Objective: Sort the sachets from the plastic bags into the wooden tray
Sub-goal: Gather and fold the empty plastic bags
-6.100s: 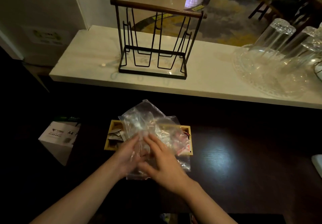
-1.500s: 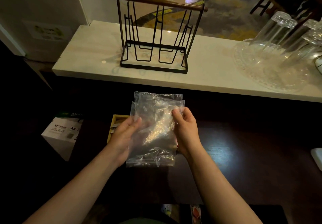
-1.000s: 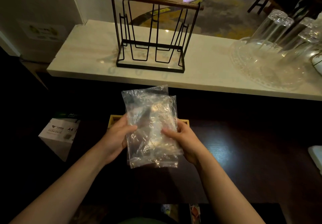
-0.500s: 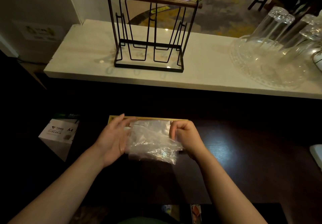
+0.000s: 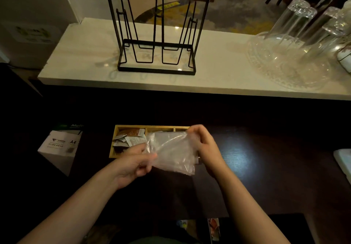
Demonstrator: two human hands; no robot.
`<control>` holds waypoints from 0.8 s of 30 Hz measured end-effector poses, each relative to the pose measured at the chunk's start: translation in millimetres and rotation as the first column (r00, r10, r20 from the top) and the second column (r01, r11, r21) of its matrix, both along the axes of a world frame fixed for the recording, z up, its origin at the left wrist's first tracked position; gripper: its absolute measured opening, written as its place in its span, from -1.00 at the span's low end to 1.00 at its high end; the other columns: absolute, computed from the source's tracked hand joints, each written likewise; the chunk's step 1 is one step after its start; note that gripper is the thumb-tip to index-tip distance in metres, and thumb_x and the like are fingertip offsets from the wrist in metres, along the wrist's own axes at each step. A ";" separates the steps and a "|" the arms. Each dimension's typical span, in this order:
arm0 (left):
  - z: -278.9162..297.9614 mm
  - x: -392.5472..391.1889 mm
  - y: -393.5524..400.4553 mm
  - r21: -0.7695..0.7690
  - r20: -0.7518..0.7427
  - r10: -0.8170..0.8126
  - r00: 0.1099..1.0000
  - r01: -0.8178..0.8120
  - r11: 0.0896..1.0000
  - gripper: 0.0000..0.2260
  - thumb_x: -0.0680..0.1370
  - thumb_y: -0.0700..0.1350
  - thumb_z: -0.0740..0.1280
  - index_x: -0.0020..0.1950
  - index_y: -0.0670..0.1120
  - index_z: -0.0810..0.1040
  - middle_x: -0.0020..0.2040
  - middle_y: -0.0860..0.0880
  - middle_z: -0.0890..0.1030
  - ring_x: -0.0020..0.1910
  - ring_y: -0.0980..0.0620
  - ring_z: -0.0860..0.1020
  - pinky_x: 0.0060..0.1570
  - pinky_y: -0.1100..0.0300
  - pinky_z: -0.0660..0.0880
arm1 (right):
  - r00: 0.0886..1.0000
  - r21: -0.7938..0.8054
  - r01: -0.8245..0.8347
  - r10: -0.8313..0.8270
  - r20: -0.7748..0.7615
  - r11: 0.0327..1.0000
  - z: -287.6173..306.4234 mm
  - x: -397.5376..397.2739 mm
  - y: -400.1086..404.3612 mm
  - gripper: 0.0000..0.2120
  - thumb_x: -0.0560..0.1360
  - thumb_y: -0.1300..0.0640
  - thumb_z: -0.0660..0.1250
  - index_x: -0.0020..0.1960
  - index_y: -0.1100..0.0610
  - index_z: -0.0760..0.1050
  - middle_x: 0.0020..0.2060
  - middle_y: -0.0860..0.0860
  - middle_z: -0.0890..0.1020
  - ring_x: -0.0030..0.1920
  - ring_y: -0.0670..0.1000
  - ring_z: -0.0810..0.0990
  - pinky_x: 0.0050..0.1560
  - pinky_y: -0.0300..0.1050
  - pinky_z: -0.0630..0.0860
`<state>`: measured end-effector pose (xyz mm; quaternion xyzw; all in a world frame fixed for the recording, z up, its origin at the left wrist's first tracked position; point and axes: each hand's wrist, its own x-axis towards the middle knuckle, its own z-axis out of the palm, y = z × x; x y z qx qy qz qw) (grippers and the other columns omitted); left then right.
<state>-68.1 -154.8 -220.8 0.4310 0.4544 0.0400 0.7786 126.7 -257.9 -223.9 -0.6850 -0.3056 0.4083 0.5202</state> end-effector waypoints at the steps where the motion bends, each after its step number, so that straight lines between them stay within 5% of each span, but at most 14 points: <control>1: -1.8 2.4 -2.7 0.000 0.011 0.039 0.999 -0.039 0.999 -0.83 0.52 -0.27 0.32 0.10 -0.23 0.47 -0.33 -0.07 0.52 -0.54 0.15 0.40 -0.67 0.38 0.19 | 0.979 0.021 0.037 -0.033 -0.201 0.999 -2.7 -0.4 -3.6 -0.84 0.53 0.23 0.24 0.07 0.09 0.51 -0.11 -0.03 0.59 -0.22 -0.08 0.56 -0.38 -0.22 0.49; 3: -6.2 8.5 -10.5 -0.038 0.056 0.163 0.985 -0.161 0.986 -0.88 0.53 -0.26 0.29 0.06 -0.22 0.45 -0.30 -0.09 0.47 -0.52 0.15 0.41 -0.65 0.38 0.20 | 0.844 0.100 0.096 -0.028 -0.536 0.990 -11.1 -4.3 -11.0 -0.63 0.53 -0.01 0.28 0.28 0.12 0.44 0.03 0.07 0.62 -0.11 -0.01 0.63 -0.25 -0.15 0.58; 6: -9.5 21.8 -27.4 -0.133 0.152 0.318 0.936 -0.299 0.945 -0.84 0.57 -0.28 0.22 0.12 -0.13 0.47 -0.14 -0.09 0.57 -0.36 0.09 0.53 -0.46 0.32 0.42 | 0.807 0.108 0.018 0.050 -0.588 0.994 -29.3 -23.3 -24.1 -0.26 0.36 -0.23 0.40 0.39 0.14 0.32 0.23 0.13 0.57 0.16 0.09 0.58 0.10 0.00 0.53; 10: -17.7 42.5 -56.2 -0.074 0.243 0.226 0.943 -0.215 0.974 -0.67 0.56 -0.32 0.20 0.25 0.00 0.43 0.15 -0.09 0.63 0.04 -0.02 0.64 -0.01 0.10 0.58 | 0.813 -0.021 0.033 -0.039 -0.580 0.999 -45.8 -49.1 -39.2 -0.44 0.38 0.01 0.46 0.31 0.15 0.40 0.21 0.12 0.58 0.24 0.09 0.56 0.33 0.06 0.43; 14: -26.0 67.2 -77.1 0.109 0.166 0.122 0.979 -0.141 0.984 -0.61 0.51 -0.31 0.32 0.25 0.04 0.43 0.14 -0.05 0.63 0.08 0.01 0.64 -0.02 0.09 0.61 | 0.801 -0.121 0.243 -0.270 -0.535 0.962 -51.1 -40.2 -53.1 -0.77 0.50 0.20 0.34 0.16 0.20 0.52 -0.01 0.11 0.69 -0.03 -0.01 0.68 0.01 -0.16 0.58; 19: -41.1 100.6 -94.0 0.353 -0.007 -0.153 0.988 0.146 0.924 -0.64 0.49 -0.35 0.34 0.22 -0.07 0.41 0.04 -0.12 0.62 0.00 -0.06 0.64 -0.04 0.01 0.62 | 0.701 -0.149 0.444 -0.446 -0.556 0.884 -67.4 -21.8 -87.0 -0.82 0.55 0.26 0.24 0.11 0.25 0.54 -0.05 0.19 0.70 -0.06 0.13 0.68 -0.09 -0.04 0.64; 21: -48.6 112.4 -98.4 0.477 -0.085 -0.294 0.952 0.298 0.827 -0.72 0.48 -0.31 0.35 0.07 0.00 0.42 -0.06 -0.13 0.59 -0.12 -0.07 0.64 -0.15 0.04 0.61 | 0.652 -0.203 0.513 -0.533 -0.540 0.834 -73.8 -12.5 -104.6 -0.79 0.58 0.23 0.20 0.17 0.28 0.48 -0.02 0.22 0.68 -0.10 0.13 0.69 -0.21 -0.08 0.65; 24: -63.2 135.4 -109.5 0.695 -0.214 -0.424 0.880 0.443 0.566 -0.75 0.47 -0.27 0.34 0.05 -0.01 0.42 -0.08 -0.01 0.54 -0.18 0.07 0.59 -0.10 0.10 0.57 | 0.532 -0.294 0.622 -0.667 -0.521 0.725 -82.9 -2.9 -137.1 -0.85 0.61 0.23 0.15 0.09 0.30 0.42 -0.30 0.15 0.57 -0.34 0.05 0.69 -0.43 -0.20 0.60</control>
